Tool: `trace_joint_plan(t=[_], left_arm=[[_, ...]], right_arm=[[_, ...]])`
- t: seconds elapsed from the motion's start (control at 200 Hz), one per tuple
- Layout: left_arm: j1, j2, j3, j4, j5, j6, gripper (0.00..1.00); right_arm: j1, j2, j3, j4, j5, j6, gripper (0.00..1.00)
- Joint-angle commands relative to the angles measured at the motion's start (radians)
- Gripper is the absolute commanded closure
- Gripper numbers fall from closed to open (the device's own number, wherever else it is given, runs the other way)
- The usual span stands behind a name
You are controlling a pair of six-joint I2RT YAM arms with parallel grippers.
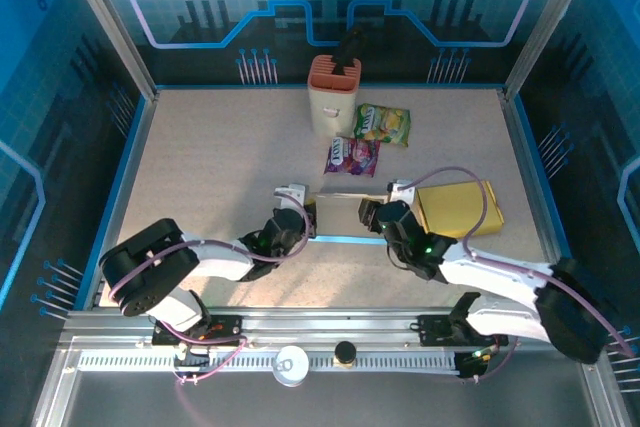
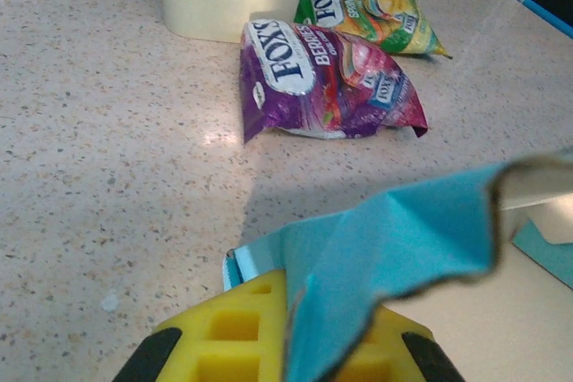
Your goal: Fold the paper box
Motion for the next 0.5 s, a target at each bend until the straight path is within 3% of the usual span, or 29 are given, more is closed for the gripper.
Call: trace_joint_plan(t=[0.0, 0.295, 0.495], left_arm=[[-0.044, 0.022, -0.007, -0.006, -0.024, 0.022, 1.00], [-0.107, 0.070, -0.002, 0.011, -0.145, -0.008, 1.00], [-0.124, 0.091, 0.002, 0.011, -0.194, -0.043, 1.00]], right_arm=[[0.024, -0.113, 0.045, -0.325, -0.123, 0.185, 0.34], [0.039, -0.355, 0.030, -0.493, -0.197, 0.433, 0.30], [0.092, -0.430, 0.081, -0.610, -0.146, 0.567, 0.28]])
